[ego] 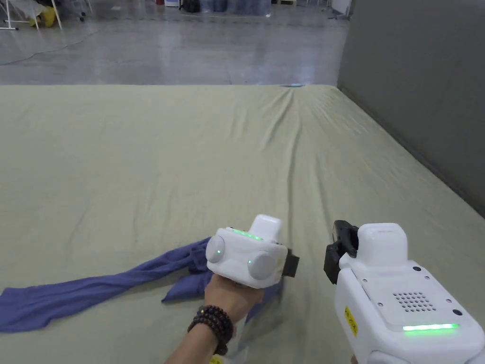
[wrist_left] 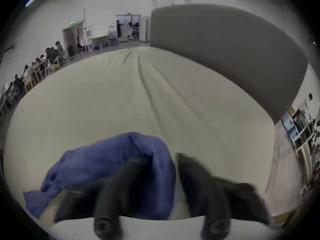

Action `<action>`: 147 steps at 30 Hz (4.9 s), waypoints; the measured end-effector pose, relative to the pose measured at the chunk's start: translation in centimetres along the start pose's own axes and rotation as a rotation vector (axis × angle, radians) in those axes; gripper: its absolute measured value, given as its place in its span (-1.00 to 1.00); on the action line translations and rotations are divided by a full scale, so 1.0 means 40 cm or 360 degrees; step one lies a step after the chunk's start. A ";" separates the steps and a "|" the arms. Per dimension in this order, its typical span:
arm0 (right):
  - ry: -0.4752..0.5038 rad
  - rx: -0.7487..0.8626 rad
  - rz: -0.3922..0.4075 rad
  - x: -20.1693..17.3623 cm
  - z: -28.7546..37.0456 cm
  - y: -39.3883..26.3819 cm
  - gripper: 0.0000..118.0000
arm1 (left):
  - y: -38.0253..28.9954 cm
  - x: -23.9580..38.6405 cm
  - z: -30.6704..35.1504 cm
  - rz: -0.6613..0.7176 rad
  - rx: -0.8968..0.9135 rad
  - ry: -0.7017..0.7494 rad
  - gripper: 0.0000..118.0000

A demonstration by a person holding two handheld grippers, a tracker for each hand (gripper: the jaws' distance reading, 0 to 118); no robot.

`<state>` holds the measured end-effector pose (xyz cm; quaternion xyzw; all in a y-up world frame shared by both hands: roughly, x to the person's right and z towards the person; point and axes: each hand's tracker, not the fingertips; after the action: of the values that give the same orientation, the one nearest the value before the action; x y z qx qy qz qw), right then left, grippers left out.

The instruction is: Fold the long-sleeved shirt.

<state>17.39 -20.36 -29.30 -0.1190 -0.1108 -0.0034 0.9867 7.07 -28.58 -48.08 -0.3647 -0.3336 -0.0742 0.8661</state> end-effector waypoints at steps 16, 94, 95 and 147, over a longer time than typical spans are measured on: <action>0.0110 -0.0089 -0.0042 -0.049 0.072 -0.030 -1.00 | -0.392 -0.105 0.600 0.0283 0.0655 0.0689 -1.00; 0.0451 -0.0099 0.0014 -0.235 -0.663 0.874 -0.69 | 0.679 -0.690 0.941 0.0207 0.0965 0.1123 -0.98; 0.0448 -0.0124 0.0019 -0.236 -0.675 0.855 -0.69 | 0.665 -0.695 0.926 0.0180 0.0939 0.1136 -0.98; 0.0180 -0.0581 0.0000 -0.012 -0.032 -0.039 -1.00 | -0.312 -0.261 0.574 0.0213 0.0166 0.0245 -1.00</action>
<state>17.15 -22.17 -30.25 -0.2957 -0.0527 -0.0302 0.9533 -17.59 -23.16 -35.66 -0.3338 -0.2444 -0.0265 0.9100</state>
